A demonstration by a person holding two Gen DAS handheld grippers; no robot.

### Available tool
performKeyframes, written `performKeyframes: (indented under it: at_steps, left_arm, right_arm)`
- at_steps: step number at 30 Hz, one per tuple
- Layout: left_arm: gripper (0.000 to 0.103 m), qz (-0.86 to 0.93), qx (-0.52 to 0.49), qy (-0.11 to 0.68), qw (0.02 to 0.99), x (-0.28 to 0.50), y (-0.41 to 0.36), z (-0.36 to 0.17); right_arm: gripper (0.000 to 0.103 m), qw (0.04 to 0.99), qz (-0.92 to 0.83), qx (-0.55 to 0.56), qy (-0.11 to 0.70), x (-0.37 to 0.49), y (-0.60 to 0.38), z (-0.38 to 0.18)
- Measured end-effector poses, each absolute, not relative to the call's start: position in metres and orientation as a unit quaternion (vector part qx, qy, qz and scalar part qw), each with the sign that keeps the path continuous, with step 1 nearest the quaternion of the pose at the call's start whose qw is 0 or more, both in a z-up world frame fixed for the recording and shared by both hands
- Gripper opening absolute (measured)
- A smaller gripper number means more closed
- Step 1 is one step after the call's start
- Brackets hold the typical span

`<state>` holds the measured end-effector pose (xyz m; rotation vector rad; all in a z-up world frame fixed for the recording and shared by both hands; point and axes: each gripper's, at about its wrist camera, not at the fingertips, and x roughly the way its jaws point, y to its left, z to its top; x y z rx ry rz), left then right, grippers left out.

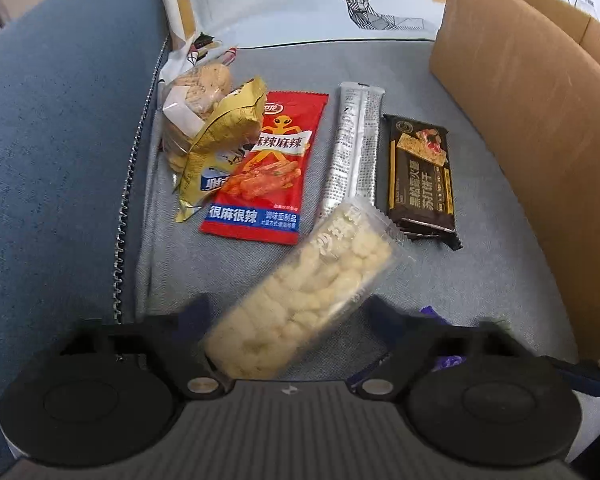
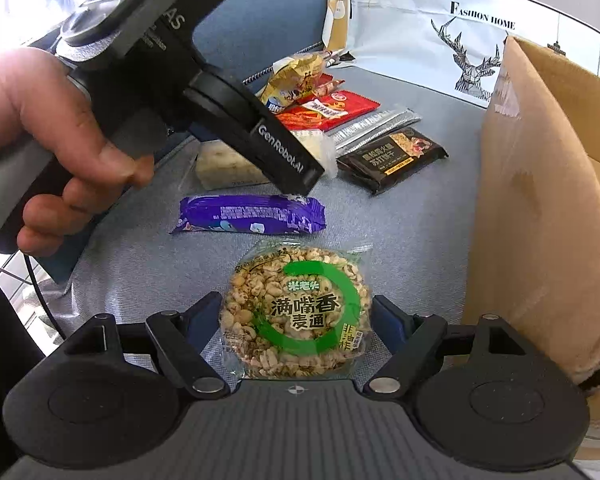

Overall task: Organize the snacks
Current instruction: 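Close right gripper on the peanut pack while left gripper grasps the white cracker bar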

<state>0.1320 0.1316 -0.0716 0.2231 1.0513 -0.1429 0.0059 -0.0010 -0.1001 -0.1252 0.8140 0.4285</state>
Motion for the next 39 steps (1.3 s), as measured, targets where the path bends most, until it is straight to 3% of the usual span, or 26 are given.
performKeyframes:
  at_steps: [1,2,4,8,13,39]
  left_arm:
    - [0.055,-0.072,0.09,0.503,0.857,0.133,0.134,-0.07]
    - [0.045,-0.074,0.075,0.504,0.857,0.132,0.136,-0.067]
    - [0.04,-0.079,0.053,0.504,0.858,0.13,0.143,-0.064]
    - [0.041,-0.073,0.037,0.509,0.857,0.126,0.149,-0.063]
    - [0.05,-0.059,0.038,0.531,0.844,0.128,0.148,-0.073]
    - [0.049,-0.063,0.043,0.53,0.845,0.123,0.147,-0.072]
  right_arm:
    - [0.082,0.894,0.206,-0.059,0.395,0.007,-0.001,-0.101]
    - [0.082,0.893,0.204,-0.056,0.397,0.008,-0.002,-0.102]
    - [0.082,0.893,0.201,-0.045,0.4,0.011,-0.003,-0.102]
    - [0.082,0.894,0.2,-0.033,0.399,0.011,-0.003,-0.103]
    - [0.082,0.893,0.203,-0.037,0.4,0.011,-0.006,-0.104]
    - [0.081,0.898,0.194,-0.052,0.392,0.009,-0.002,-0.104]
